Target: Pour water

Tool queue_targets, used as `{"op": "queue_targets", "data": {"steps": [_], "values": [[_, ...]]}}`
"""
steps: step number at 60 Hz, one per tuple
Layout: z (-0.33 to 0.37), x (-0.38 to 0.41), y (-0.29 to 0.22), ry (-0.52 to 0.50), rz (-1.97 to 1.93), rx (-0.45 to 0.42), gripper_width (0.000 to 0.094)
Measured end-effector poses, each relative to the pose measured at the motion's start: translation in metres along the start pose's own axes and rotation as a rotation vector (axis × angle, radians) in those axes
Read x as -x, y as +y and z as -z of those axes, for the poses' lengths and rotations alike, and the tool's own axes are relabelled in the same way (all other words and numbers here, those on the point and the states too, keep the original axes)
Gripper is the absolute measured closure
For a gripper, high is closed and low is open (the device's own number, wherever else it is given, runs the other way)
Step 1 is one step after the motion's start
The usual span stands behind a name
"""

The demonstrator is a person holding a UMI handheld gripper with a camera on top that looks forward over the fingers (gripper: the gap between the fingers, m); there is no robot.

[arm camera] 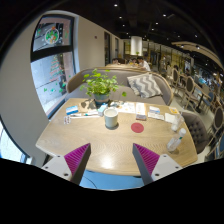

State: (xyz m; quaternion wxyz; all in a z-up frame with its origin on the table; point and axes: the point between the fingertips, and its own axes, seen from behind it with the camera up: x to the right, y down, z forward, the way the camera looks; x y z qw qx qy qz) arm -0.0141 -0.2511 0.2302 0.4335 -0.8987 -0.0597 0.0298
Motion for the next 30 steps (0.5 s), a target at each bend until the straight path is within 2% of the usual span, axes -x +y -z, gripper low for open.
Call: {"op": "queue_targets", "data": {"steps": [6,7,9,30], "values": [[0.000,-0.038,0.017,0.005,0.005,0.002,0.0077],[0.001,-0.019,0.011,0.010,0.002,0.005,0.0076],[-0.001,-0.056,0.027,0.009,0.007,0.006,0.0076],[-0.019,-0.217,0.125,0.036,-0.064,0.045,0.0078]]}}
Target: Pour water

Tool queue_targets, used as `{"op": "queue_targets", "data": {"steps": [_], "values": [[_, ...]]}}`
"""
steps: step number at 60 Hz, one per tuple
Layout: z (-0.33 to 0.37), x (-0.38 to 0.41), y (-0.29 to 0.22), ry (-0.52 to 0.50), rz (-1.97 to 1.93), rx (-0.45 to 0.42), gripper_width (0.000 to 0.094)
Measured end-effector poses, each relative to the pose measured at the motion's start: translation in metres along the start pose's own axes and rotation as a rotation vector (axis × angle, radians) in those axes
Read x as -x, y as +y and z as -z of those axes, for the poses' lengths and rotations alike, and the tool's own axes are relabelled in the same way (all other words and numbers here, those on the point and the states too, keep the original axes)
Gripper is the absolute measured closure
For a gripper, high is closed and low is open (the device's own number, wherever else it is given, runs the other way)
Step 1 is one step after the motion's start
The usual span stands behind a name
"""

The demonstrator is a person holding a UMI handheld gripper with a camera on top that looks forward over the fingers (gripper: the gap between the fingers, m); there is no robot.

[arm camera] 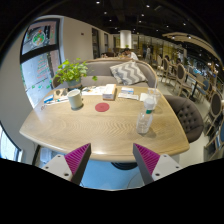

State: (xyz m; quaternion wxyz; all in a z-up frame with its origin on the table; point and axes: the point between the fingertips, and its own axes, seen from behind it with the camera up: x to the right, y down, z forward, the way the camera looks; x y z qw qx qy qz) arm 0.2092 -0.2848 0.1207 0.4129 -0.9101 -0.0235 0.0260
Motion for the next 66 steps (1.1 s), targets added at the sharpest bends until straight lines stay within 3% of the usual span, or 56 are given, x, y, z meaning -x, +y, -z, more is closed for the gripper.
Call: {"op": "queue_targets", "data": {"steps": [17,38,42,49,66], "values": [[-0.078,-0.112,0.003,0.045,-0.045,-0.079,0.0080],[-0.185,-0.149,-0.051,0.061,-0.067,-0.200,0.0086],[-0.197,-0.149,-0.056,0.058,-0.055,-0.213,0.0148],[-0.211,-0.146,-0.056,0.053,-0.017,-0.229,0.0432],[-0.212,-0.148,-0.058,0.088,-0.023,-0.241,0.0528]]}}
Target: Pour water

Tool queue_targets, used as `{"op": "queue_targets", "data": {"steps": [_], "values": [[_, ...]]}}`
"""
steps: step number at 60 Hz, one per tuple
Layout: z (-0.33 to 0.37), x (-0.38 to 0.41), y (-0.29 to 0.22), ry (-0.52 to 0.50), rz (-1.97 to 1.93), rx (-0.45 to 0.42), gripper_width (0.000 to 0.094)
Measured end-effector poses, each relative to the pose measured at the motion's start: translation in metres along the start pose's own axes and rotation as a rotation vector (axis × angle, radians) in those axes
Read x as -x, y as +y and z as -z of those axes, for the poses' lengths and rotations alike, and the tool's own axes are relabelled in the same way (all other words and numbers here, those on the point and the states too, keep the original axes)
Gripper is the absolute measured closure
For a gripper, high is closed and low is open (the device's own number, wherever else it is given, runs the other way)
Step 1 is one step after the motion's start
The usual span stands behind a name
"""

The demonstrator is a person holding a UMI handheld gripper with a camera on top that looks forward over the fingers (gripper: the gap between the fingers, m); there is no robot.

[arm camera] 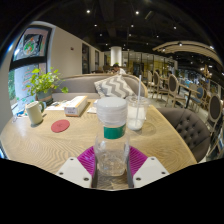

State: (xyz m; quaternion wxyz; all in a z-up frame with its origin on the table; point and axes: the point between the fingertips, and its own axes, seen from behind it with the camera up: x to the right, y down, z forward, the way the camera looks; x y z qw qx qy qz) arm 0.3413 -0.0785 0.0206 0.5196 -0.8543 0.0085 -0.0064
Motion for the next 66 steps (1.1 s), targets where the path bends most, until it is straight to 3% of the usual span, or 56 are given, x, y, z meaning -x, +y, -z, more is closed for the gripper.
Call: {"op": "queue_targets", "data": {"steps": [9,19,32,46,66], "values": [[0.001,0.000,-0.003,0.063,0.050,0.015,0.0541],[0.006,-0.001,-0.043,0.178,0.183,-0.004,0.0541],[0.011,0.041,-0.157,0.406,0.566,-0.047,0.0541],[-0.009,0.160,-0.266,0.544,1.120,-0.112,0.0543],[-0.082,0.283,-0.251,0.606,1.933,0.005,0.0545]]}}
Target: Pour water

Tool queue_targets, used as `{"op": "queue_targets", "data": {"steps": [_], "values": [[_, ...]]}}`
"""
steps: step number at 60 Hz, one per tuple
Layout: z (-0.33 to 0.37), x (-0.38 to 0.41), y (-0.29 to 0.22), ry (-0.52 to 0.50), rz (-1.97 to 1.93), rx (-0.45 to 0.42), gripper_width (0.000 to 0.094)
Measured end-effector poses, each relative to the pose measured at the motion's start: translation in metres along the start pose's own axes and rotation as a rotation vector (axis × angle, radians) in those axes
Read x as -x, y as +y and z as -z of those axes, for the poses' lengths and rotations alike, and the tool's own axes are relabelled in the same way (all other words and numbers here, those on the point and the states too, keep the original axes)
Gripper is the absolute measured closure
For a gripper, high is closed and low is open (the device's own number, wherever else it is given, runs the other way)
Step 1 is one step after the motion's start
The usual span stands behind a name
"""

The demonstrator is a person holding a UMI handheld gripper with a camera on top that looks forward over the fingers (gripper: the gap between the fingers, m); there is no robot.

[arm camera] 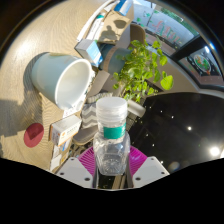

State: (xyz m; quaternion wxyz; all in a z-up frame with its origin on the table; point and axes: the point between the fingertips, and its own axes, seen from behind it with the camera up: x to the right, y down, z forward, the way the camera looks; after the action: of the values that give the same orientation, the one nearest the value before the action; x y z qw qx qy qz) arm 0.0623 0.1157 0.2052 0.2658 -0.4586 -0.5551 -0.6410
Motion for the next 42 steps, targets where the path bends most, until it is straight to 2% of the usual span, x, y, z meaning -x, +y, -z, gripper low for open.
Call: {"op": "queue_targets", "data": {"steps": [7,18,23,37,42], "values": [[-0.003,0.011,-0.015,-0.016,0.149,-0.011,0.0547],[-0.002,0.010,-0.012,-0.046,0.064,-0.029,0.0540],[0.002,0.005,-0.003,-0.086,-0.119,-0.032,0.0538],[0.019,-0.028,0.037,-0.188,-0.896,-0.111,0.0535],[0.022,-0.018,0.049,-0.239,-1.147,-0.135,0.0536]]}}
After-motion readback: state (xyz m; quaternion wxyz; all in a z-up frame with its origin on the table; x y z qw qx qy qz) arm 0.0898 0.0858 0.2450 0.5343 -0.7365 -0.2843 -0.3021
